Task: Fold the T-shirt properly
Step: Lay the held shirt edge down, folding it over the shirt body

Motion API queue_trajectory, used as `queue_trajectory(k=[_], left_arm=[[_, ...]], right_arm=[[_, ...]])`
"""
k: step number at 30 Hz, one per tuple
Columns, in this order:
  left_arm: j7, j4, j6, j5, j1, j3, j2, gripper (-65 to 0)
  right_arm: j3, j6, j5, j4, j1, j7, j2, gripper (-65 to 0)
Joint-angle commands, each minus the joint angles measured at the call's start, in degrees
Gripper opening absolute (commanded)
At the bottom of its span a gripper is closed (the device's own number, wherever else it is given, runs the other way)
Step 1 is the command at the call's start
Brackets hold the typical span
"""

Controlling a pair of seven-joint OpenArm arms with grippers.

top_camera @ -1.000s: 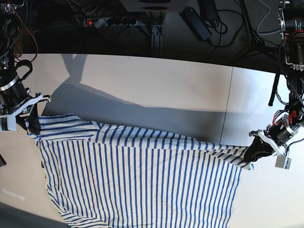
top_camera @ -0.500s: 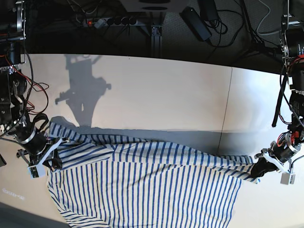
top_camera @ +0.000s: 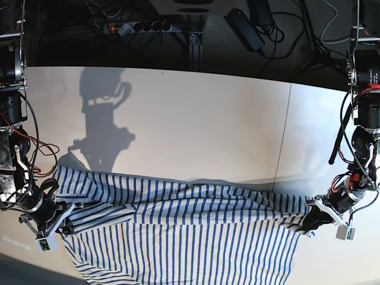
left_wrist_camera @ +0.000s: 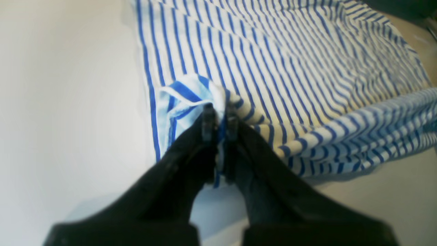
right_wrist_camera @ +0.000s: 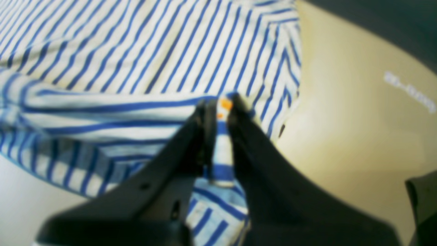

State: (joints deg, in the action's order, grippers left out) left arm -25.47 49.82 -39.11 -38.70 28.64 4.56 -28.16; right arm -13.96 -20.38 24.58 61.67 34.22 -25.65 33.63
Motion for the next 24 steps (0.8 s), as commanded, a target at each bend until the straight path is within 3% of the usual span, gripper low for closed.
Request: queue_trajectory(k=[1,5,12,13,16,17,24], left_arm=[[1.9,0.3,-0.9,0.5,2.2,-0.3,-0.5,-65.0],[4.5,-0.9,-0.9,2.9,3.5,-0.3,0.0,-64.3],[5.0,-1.0,-0.9,4.2,3.7,-0.3,0.1,-38.3],[5.0,-1.0,-0.9,4.2,3.8,-0.3,0.1,-34.5],[4.9,-1.0,-0.9,4.2,3.9,-0.3,0.1,-30.1],[4.9,-1.0,-0.9,4.2,4.0,-0.3,0.1,-30.1],[4.9,-1.0,-0.9,4.3,6.3,-0.3,0.4,-30.9]], right_arm=[[0.4,-4.1,-0.6,-0.1,2.7,1.4,0.3,-65.0],[0.4,-4.1,-1.8,-2.8,5.2,1.6,-1.5,-65.0],[0.4,-4.1,-5.6,-6.6,6.3,3.3,-4.7,-65.0],[0.4,-4.1,-6.1,-7.3,6.3,4.4,-5.0,-59.9],[0.4,-4.0,-6.7,-8.6,6.3,6.4,-5.6,-24.4],[0.4,-3.9,-6.6,-8.7,6.4,6.7,-5.6,-20.3],[0.9,-3.9,-3.4,-8.5,7.5,6.8,-5.6,-20.6]])
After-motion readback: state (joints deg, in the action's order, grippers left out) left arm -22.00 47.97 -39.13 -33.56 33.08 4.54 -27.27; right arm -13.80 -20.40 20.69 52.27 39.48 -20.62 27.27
